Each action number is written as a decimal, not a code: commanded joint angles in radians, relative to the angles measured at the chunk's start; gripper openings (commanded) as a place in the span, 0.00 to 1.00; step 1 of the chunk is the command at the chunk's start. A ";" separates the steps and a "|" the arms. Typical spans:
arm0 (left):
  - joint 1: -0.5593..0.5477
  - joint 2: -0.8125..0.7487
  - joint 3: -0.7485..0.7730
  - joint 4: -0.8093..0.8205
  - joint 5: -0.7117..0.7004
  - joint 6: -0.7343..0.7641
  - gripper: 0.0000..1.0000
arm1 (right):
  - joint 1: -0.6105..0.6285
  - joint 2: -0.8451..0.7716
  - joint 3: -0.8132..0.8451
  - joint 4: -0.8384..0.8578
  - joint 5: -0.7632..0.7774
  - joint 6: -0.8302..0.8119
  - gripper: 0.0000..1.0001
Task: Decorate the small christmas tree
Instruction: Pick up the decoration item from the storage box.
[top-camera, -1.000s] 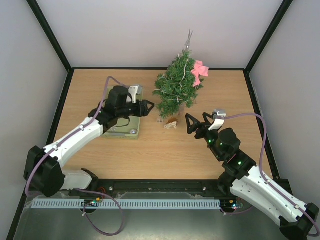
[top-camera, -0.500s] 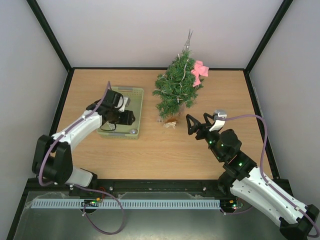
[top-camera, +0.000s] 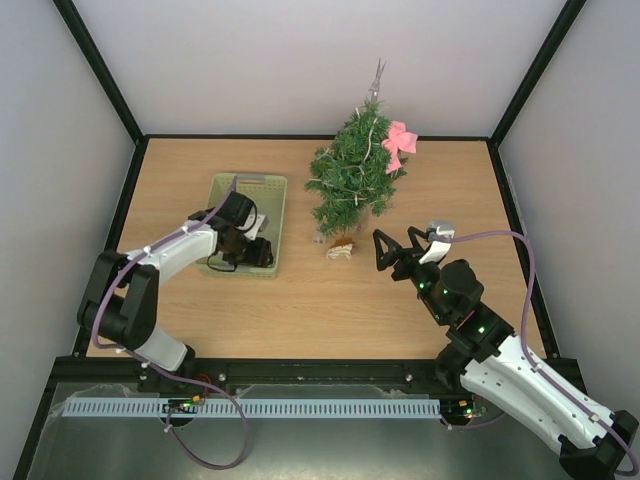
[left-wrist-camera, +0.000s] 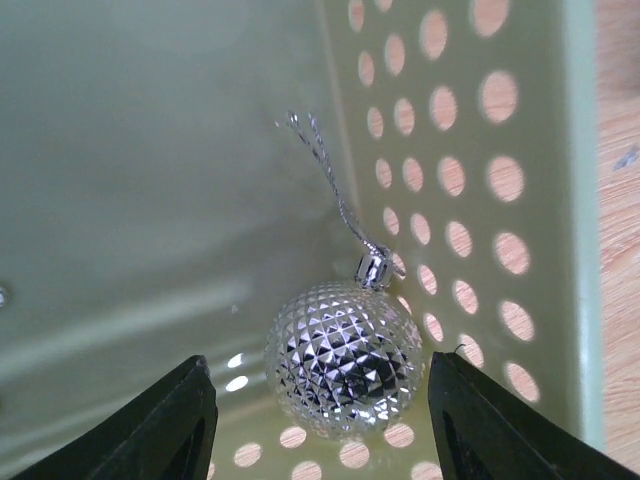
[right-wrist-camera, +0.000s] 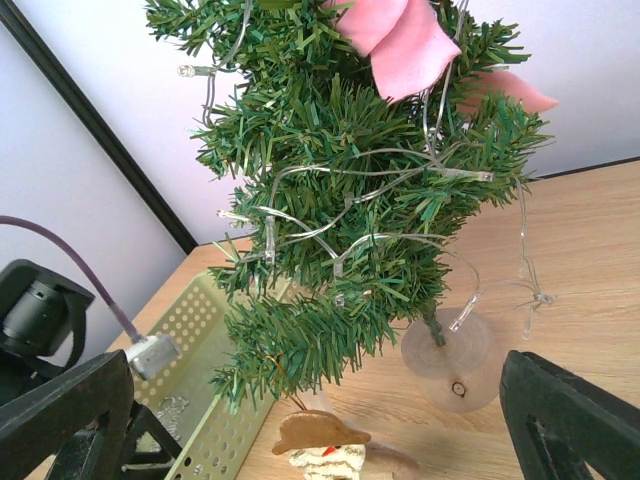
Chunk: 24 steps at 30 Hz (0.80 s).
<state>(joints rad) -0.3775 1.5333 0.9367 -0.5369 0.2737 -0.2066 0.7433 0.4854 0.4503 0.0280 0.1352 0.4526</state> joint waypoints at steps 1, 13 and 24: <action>-0.017 0.052 -0.005 -0.030 0.007 -0.020 0.60 | -0.002 -0.003 -0.007 -0.006 0.016 -0.011 0.98; -0.035 0.116 0.069 -0.133 -0.059 -0.017 0.56 | -0.002 -0.008 -0.030 0.009 0.026 -0.010 0.98; -0.035 0.008 0.119 -0.149 -0.083 -0.013 0.45 | -0.003 -0.023 -0.028 0.022 0.011 0.003 0.98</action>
<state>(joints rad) -0.4095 1.6066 1.0100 -0.6483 0.2119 -0.2279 0.7433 0.4831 0.4248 0.0284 0.1417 0.4496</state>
